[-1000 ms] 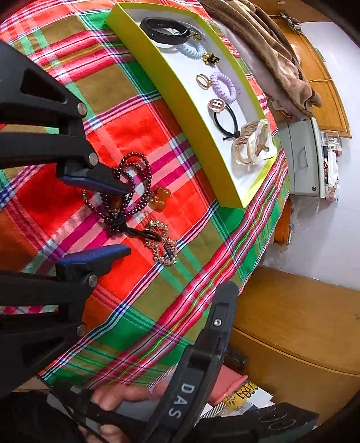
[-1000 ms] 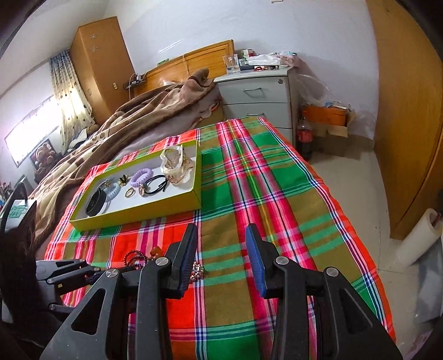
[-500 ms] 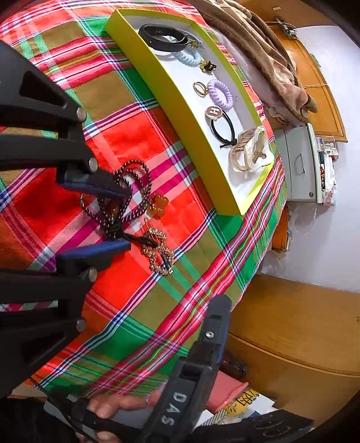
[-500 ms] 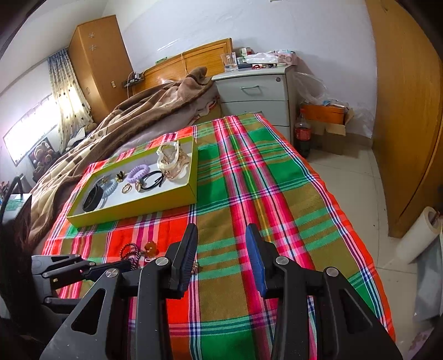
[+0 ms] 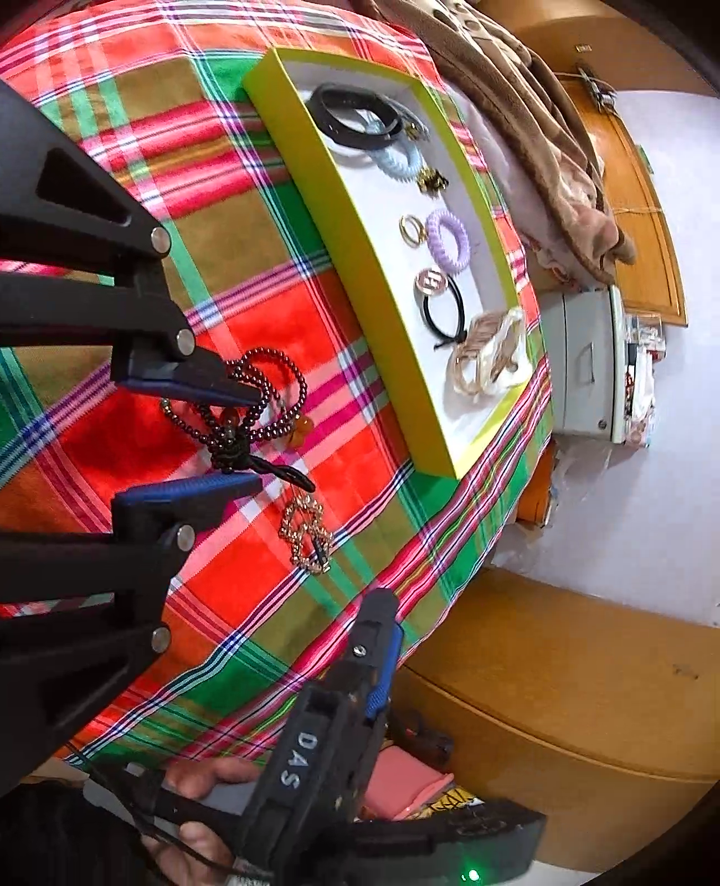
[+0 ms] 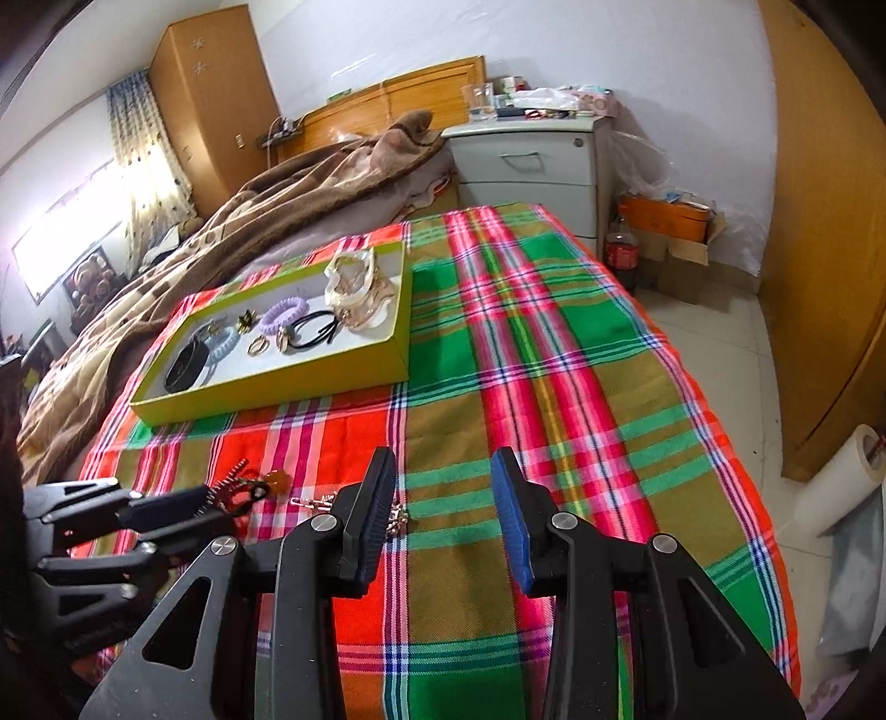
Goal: Organize jewelry
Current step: 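Close the right gripper on the rhinestone hair clip while the left gripper holds the bracelet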
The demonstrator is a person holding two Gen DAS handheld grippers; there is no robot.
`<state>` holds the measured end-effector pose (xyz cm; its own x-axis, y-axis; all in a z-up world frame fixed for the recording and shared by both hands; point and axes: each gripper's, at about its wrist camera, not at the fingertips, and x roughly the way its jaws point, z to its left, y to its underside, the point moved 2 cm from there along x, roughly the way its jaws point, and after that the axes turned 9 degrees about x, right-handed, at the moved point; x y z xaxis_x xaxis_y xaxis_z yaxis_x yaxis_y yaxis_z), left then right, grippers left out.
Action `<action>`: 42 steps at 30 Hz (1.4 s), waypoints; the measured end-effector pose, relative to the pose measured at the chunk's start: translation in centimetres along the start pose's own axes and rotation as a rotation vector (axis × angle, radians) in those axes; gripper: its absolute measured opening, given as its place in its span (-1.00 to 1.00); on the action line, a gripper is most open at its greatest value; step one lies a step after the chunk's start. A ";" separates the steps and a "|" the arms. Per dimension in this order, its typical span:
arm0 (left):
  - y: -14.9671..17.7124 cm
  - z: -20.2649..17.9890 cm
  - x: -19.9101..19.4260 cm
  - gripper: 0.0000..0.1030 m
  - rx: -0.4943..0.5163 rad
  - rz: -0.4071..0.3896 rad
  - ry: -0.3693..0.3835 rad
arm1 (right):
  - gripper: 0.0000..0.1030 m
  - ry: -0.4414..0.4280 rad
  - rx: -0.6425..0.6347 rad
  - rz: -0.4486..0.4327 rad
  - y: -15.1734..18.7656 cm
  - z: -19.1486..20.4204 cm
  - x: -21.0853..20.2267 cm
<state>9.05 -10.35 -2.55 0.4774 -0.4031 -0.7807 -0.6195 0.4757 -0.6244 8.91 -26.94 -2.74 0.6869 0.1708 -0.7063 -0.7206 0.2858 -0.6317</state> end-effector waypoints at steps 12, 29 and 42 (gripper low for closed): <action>0.4 2.5 -2.8 -0.51 -0.073 -0.065 -0.031 | -0.28 -0.117 -0.131 0.134 0.4 1.7 3.2; 1.6 4.8 -3.9 -0.51 -0.133 -0.078 -0.038 | -0.28 -0.173 -0.290 0.219 3.8 5.3 1.9; 2.0 5.1 -4.1 -0.51 -0.146 -0.080 -0.029 | -0.16 -0.253 -0.356 0.257 6.2 5.4 -0.1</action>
<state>9.09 -3.75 -0.74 0.5453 -0.4117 -0.7301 -0.6614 0.3237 -0.6766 4.91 -20.11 -4.86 0.4526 0.4288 -0.7819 -0.8266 -0.1271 -0.5482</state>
